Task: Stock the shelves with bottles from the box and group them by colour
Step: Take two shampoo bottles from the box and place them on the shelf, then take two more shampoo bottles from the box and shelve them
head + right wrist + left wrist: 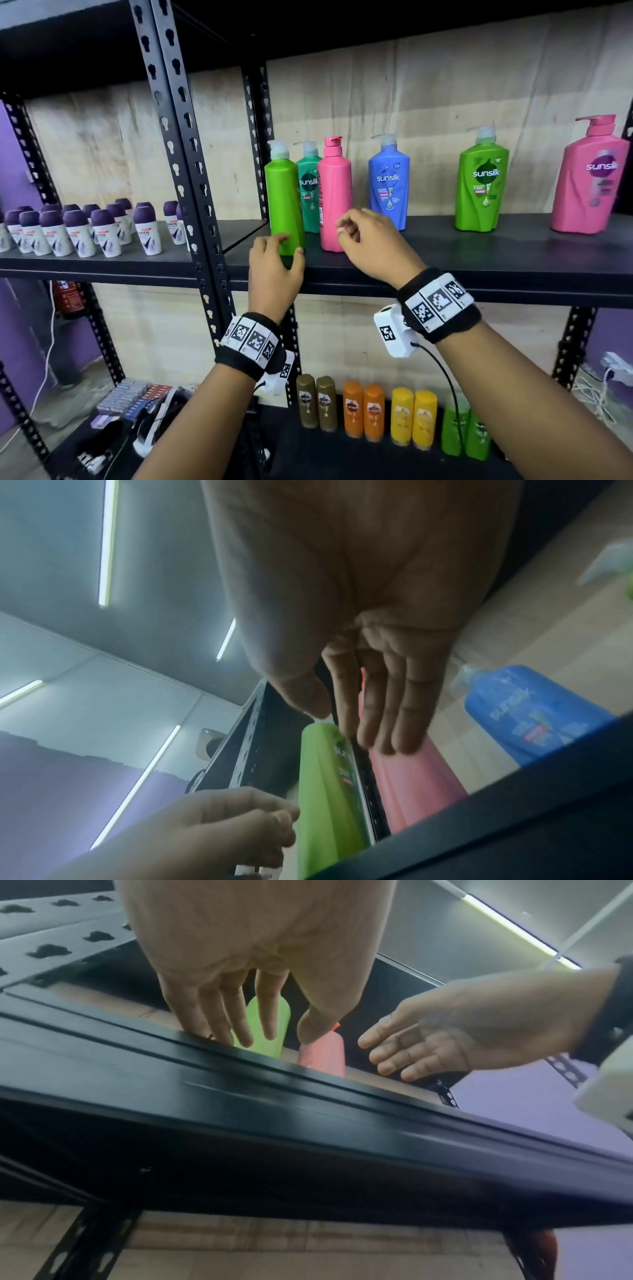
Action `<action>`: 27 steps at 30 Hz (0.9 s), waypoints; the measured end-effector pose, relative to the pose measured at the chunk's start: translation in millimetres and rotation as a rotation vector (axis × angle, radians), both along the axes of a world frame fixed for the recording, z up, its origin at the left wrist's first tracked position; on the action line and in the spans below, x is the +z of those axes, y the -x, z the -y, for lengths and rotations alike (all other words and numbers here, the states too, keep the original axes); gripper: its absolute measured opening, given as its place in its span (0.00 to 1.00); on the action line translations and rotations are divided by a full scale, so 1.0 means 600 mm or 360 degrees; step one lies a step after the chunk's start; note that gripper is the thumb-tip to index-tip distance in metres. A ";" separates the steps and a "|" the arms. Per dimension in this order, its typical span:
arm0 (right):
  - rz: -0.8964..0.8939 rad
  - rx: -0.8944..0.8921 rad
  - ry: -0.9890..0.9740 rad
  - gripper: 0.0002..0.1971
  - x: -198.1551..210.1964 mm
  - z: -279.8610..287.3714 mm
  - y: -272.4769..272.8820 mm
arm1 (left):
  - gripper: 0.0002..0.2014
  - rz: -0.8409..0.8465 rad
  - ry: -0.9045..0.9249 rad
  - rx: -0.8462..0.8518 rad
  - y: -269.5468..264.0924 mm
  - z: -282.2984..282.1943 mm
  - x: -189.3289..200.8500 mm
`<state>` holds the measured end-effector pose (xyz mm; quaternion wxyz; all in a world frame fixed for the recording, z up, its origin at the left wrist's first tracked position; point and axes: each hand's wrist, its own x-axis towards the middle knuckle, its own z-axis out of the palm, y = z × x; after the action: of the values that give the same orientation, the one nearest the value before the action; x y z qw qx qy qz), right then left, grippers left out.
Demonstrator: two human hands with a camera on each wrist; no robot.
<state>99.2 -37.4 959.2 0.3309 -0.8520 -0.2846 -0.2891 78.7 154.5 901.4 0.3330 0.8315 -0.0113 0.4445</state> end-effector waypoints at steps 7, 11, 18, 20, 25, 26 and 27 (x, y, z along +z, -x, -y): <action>-0.0081 -0.0079 0.0378 0.10 -0.100 0.063 0.050 | 0.06 0.0076 -0.0157 -0.0168 0.046 0.039 -0.072; -0.0287 -0.0160 0.0591 0.10 -0.179 0.082 0.054 | 0.10 -0.0253 -0.0324 -0.0195 0.045 0.066 -0.144; -0.0862 -0.0227 0.0818 0.13 -0.336 0.113 0.054 | 0.17 -0.1211 -0.0647 -0.0158 0.035 0.106 -0.286; -0.1046 -0.0231 0.0870 0.13 -0.378 0.125 0.059 | 0.18 -0.1372 -0.0727 -0.0148 0.036 0.117 -0.331; -0.1448 -0.0209 0.1034 0.13 -0.501 0.160 0.096 | 0.24 -0.1780 -0.0809 -0.0319 0.060 0.140 -0.465; -0.1520 -0.0231 0.1025 0.13 -0.527 0.166 0.103 | 0.23 -0.1860 -0.0825 -0.0329 0.065 0.144 -0.488; -0.1600 -0.0240 0.1009 0.15 -0.553 0.172 0.112 | 0.23 -0.1948 -0.0840 -0.0339 0.074 0.147 -0.511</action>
<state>32.1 -140.6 627.7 0.1333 -0.9593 -0.1042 0.2259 34.1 66.4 595.1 0.1070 0.9813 -0.0107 -0.1596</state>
